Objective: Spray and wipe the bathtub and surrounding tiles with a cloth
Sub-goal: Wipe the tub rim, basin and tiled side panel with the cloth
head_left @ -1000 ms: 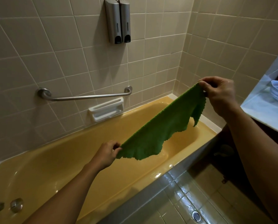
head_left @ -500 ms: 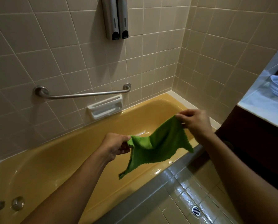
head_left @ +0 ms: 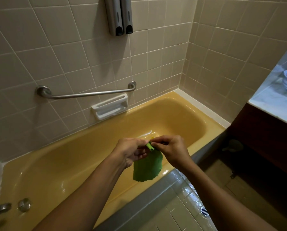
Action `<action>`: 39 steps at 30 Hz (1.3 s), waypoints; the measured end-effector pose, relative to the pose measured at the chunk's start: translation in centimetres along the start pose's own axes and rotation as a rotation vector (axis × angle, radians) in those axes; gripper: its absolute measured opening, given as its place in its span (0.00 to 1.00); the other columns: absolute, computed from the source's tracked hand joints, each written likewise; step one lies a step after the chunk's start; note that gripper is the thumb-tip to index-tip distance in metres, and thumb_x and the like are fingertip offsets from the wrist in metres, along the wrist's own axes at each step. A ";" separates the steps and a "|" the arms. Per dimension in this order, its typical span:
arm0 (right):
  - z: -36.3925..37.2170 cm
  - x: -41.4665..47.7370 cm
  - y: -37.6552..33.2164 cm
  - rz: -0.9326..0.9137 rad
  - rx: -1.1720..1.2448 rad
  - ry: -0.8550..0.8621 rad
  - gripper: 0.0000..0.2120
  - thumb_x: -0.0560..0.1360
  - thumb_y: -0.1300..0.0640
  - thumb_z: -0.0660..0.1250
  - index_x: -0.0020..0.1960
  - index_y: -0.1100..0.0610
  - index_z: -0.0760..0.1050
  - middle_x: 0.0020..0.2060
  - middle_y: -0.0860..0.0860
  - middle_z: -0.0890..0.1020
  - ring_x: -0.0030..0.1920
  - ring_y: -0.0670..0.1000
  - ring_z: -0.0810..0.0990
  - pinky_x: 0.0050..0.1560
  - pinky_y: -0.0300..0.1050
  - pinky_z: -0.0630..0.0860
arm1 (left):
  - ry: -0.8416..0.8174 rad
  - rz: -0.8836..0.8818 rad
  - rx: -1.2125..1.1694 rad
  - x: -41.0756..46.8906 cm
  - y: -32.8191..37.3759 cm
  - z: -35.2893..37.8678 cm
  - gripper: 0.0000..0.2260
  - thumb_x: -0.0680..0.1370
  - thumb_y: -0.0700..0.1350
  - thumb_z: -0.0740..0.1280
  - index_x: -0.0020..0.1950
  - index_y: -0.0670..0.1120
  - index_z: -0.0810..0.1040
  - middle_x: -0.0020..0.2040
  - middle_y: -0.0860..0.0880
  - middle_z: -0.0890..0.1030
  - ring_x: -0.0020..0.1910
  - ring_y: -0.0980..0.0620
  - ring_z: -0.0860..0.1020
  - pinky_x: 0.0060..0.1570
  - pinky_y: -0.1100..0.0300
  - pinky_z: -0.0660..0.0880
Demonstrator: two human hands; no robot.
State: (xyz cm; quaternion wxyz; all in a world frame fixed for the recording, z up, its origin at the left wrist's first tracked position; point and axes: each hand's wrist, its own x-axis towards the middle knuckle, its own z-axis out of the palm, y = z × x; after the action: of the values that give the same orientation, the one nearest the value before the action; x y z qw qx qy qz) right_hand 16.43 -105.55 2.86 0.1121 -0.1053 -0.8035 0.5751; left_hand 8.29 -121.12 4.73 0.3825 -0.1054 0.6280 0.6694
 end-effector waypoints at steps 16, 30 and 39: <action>-1.3 -0.5 0.4 -0.140 -0.066 -0.016 0.16 0.74 0.64 0.75 0.48 0.42 0.84 0.43 0.42 0.87 0.47 0.44 0.85 0.52 0.45 0.83 | -0.052 0.242 0.358 -0.9 0.5 -1.3 0.03 0.79 0.40 0.72 0.50 0.41 0.85 0.47 0.44 0.86 0.50 0.46 0.85 0.50 0.52 0.81; -6.1 1.1 -0.7 -0.165 -0.060 0.061 0.11 0.75 0.65 0.74 0.49 0.48 0.85 0.43 0.45 0.87 0.48 0.45 0.86 0.54 0.45 0.83 | -0.150 0.848 0.997 0.7 -1.1 -0.1 0.07 0.79 0.46 0.72 0.55 0.57 0.81 0.47 0.56 0.79 0.47 0.55 0.77 0.46 0.58 0.78; -6.8 2.1 -1.9 -0.271 -0.131 0.083 0.09 0.75 0.65 0.73 0.52 0.53 0.85 0.45 0.47 0.87 0.49 0.46 0.86 0.53 0.48 0.84 | 0.008 1.144 0.679 1.2 -2.8 2.4 0.08 0.76 0.51 0.74 0.54 0.51 0.84 0.51 0.58 0.82 0.52 0.53 0.80 0.51 0.50 0.80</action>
State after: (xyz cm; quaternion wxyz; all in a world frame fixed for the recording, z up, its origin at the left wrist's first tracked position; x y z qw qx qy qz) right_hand 16.39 -99.38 6.97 0.2149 -0.0267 -0.8408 0.4961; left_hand 10.03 -118.69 2.33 -0.0234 0.3686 0.7623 0.5315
